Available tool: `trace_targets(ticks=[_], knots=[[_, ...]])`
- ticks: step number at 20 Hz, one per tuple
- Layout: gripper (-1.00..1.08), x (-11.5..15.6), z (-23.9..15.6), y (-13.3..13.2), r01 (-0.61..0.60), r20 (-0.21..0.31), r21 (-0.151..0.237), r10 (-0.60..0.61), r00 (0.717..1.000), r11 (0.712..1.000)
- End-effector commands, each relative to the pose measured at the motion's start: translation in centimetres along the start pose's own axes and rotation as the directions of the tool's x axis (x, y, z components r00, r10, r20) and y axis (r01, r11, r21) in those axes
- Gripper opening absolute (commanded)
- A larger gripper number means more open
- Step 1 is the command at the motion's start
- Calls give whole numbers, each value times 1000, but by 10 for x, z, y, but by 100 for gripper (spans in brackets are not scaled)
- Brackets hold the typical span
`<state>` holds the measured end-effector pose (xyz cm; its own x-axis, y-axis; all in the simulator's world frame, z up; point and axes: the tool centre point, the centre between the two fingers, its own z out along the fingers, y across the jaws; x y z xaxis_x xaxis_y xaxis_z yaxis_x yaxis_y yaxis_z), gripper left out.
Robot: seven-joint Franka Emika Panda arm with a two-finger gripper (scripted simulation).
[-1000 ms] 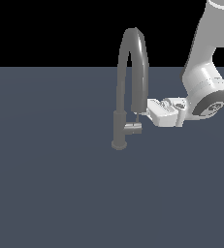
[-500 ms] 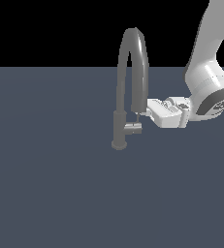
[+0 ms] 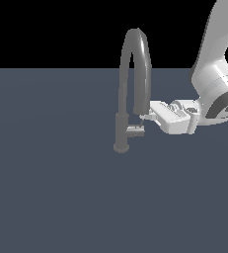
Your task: Turn on the faucet by rotating a designated handle.
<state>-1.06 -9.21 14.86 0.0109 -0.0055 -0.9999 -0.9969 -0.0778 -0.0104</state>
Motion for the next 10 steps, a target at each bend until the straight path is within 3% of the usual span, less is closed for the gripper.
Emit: trace_targets(ticks=[1,10], knots=[[-100,0,0,0,0,0,0,0,1000,1000],[-100,19,0,36,-10,6,-4,10,1000,1000]])
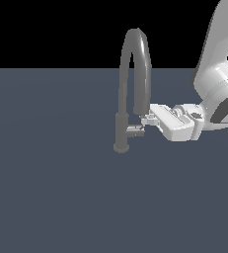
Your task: Turn on the faucet by rotating a designated handle.
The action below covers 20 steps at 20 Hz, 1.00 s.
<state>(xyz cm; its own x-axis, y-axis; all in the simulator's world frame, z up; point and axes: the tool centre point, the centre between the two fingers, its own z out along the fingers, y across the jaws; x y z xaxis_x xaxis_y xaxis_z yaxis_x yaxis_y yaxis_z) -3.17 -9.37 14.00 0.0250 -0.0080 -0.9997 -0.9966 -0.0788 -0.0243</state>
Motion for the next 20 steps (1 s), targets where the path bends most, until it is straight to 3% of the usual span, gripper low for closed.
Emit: trace_targets(ticks=[1,2,9,10,11,20], knots=[[-100,11,0,15,-24,9,-3,24,1000,1000],[-100,1,0,3,-2,2,-1,2,1000,1000],[-100,41,0,34,-25,10,-3,25,1000,1000],[-100,41,0,34,-25,10,-3,25,1000,1000],[-100,22,0,20,8,6,-7,-8,1000,1000],[-100,72,0,33,-24,10,-3,24,1000,1000]])
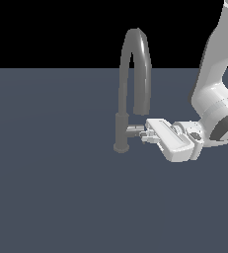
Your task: Turn on the faucet by rotating a designated handle.
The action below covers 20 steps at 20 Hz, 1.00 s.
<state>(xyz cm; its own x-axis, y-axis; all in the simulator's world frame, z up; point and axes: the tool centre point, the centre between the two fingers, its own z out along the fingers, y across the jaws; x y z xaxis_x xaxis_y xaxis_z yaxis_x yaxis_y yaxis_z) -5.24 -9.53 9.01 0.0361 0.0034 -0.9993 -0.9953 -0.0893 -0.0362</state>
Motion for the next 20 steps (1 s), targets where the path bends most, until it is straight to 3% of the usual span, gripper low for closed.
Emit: trace_targets(ticks=[1,12,13,14,20], knots=[[-100,0,0,0,0,0,0,0,1000,1000],[-100,48,0,-4,-34,0,7,34,999,999],[-100,48,0,-4,-34,0,7,34,999,999],[-100,20,-1,-13,8,9,-7,-8,1000,1000],[-100,40,-1,-21,-10,5,-1,10,1000,1000]])
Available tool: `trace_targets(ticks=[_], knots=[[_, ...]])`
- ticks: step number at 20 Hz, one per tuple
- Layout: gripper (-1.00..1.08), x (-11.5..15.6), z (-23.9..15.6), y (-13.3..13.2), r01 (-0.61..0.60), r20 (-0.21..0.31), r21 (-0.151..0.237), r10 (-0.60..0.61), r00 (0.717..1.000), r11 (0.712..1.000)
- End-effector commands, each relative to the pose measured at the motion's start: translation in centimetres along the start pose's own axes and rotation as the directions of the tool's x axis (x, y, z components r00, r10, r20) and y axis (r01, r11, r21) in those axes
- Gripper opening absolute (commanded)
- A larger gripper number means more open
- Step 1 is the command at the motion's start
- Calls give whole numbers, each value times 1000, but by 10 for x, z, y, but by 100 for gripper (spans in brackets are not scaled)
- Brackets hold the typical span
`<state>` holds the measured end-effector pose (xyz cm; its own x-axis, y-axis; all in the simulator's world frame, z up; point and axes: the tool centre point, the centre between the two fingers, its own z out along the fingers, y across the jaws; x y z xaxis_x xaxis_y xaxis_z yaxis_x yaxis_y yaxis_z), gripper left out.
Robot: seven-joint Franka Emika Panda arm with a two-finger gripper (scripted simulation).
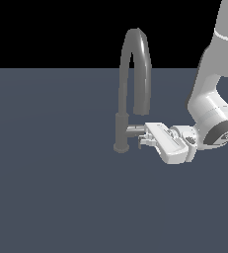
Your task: Turn on the faucet by rotating a designated handle.
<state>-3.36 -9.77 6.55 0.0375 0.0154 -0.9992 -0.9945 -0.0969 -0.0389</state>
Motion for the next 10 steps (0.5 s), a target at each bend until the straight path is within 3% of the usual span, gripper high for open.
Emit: trace_targets(ticks=[1,10], knots=[[-100,18,3,-4,-15,-7,8,15,1000,1000],[-100,43,3,-13,-37,-11,15,37,999,999]])
